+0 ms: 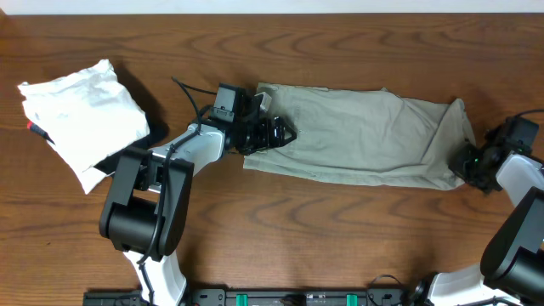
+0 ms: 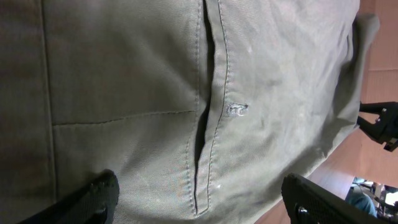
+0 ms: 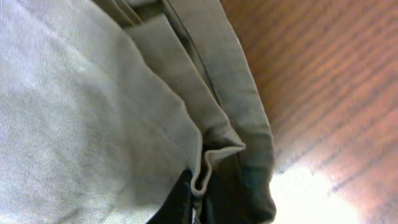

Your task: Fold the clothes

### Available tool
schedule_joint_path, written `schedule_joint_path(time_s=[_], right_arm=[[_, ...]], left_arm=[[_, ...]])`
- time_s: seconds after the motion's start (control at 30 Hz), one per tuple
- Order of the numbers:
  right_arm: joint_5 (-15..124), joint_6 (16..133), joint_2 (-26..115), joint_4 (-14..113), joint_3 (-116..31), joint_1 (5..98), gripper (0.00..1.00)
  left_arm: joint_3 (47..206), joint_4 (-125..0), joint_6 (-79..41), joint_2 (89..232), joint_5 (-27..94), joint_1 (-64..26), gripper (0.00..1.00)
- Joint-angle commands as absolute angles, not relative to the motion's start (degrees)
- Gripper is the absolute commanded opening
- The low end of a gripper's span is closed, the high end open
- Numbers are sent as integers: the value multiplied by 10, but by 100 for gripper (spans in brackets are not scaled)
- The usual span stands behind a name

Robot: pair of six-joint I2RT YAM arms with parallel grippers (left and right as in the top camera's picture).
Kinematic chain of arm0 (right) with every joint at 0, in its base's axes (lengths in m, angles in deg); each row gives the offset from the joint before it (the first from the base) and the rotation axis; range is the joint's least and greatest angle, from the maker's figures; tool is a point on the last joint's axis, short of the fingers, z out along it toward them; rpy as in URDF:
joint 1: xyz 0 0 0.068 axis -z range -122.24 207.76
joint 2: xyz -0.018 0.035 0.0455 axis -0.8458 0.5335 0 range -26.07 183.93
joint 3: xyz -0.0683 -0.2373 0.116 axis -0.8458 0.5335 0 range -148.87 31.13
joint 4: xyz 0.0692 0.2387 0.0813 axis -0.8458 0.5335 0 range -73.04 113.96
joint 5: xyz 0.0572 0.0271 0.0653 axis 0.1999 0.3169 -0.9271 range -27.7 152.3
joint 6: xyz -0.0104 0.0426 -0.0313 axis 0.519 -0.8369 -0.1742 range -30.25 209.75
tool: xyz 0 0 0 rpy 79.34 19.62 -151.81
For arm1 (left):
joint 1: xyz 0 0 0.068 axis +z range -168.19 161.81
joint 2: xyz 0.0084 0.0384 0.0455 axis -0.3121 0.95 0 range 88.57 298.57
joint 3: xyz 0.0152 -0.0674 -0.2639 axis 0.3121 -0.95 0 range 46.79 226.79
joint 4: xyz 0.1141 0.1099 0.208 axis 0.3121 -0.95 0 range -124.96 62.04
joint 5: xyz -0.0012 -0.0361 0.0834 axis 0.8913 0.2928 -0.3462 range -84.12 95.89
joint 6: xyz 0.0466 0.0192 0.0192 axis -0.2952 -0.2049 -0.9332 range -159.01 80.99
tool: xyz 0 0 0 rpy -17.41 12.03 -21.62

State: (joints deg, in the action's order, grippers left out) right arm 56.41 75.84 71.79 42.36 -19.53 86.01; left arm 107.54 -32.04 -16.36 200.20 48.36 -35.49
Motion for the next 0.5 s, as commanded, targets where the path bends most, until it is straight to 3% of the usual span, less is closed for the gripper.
schedule_joint_path(time_s=[0.0,0.27,0.47], right_arm=[[591,739,719,444,-204,879,1],[601,723,719,534,-246,916,2],[670,712,719,601,-278,947,8]], left_arm=[[1053,-339,-163,2029,453,-350,87],[1053,-339,-163,2029,453,-350,87],[1053,-339,-163,2029,453,-350,86]])
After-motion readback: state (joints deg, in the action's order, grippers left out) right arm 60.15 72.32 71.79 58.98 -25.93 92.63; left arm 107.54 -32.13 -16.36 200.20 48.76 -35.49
